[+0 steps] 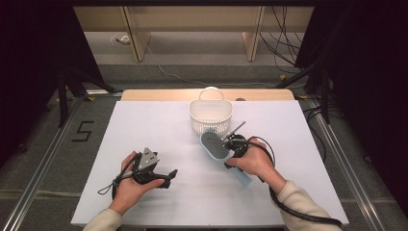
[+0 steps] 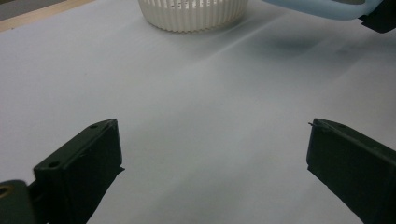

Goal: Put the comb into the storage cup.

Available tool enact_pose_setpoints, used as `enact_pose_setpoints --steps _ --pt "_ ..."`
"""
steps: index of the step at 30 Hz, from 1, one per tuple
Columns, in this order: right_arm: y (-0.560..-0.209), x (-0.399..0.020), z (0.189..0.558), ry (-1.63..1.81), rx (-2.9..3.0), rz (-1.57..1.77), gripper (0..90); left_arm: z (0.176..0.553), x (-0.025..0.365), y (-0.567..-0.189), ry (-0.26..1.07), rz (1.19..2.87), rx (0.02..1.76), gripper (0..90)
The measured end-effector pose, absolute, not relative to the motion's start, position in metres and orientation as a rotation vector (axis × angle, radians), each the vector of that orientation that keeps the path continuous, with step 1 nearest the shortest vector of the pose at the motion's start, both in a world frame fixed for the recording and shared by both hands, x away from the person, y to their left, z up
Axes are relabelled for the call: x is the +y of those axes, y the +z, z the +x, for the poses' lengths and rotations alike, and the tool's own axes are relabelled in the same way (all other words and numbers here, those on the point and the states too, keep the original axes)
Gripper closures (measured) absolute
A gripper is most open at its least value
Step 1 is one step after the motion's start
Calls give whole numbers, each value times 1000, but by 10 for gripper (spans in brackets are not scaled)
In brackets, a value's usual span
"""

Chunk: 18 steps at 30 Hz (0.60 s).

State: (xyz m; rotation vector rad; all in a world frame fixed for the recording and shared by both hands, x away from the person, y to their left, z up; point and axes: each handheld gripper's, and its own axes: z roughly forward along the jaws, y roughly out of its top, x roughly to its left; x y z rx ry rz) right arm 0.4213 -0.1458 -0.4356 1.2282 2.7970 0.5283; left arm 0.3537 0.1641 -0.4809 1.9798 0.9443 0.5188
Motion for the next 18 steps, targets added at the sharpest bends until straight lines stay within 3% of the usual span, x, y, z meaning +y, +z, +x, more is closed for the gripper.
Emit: enact_pose_setpoints --steps 18 --pt "-435 -157 412 760 2733 1114 709 353 164 -481 521 1981 944 28"
